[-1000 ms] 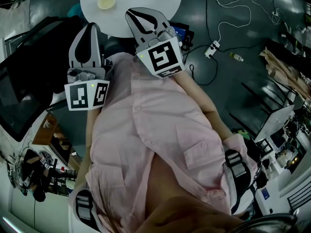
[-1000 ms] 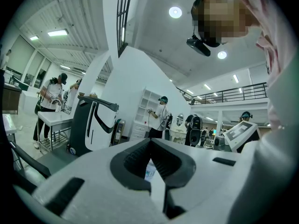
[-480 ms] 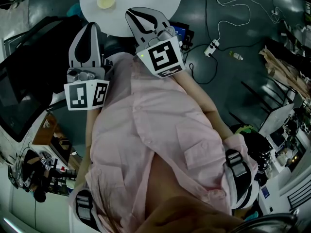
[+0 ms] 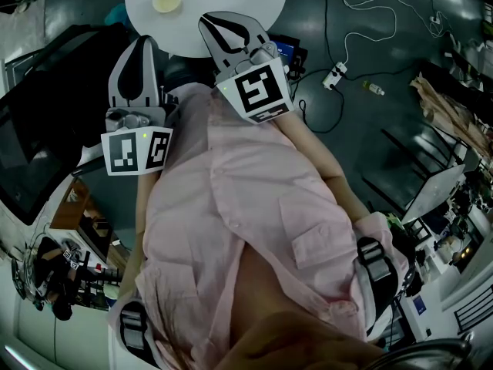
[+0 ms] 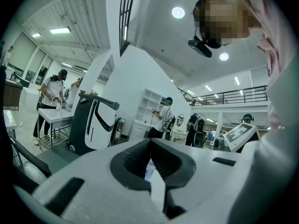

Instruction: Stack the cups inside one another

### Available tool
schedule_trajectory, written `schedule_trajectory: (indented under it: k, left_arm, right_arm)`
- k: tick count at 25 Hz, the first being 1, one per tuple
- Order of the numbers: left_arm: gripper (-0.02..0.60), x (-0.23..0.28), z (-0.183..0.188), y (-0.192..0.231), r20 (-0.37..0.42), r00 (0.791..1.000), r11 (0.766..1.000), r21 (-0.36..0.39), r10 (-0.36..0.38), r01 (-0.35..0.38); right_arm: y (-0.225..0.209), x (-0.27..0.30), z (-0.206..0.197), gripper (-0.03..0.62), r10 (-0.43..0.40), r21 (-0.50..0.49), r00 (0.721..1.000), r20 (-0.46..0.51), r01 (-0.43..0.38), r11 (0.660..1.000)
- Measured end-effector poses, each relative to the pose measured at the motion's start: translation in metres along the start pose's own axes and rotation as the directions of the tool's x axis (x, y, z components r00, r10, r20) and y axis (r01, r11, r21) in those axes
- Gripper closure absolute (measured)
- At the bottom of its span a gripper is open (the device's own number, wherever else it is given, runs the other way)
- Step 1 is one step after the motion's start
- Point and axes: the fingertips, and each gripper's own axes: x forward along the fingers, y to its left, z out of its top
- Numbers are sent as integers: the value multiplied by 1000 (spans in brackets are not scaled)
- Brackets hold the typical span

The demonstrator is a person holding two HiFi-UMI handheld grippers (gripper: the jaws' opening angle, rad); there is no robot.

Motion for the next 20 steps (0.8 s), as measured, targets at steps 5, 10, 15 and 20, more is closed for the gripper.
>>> schedule_trajectory:
  k: [5,10,15,20]
  left_arm:
    - [565,1,-2,-2,-1,1000,1000,3,0,0]
    - [565,1,-3,-3,-3,1000,1000,4,3,-3]
    - [566,1,-3,-3,-3,1000,1000,4,5,-5]
    - [566,2,-3,-4,-4,1000,1000,5,4,-4]
  right_arm:
    - [-2,-1,-2,560,-1,3,1000,1,1,1000]
    - [-2,-1,-3,562,4,1,1000,1,-4,1000]
    - [0,-2,-2,562,11,-5,1000,3,-11,1000]
    - [-1,-2,-3,560,10,-2,1000,0,-10,1000]
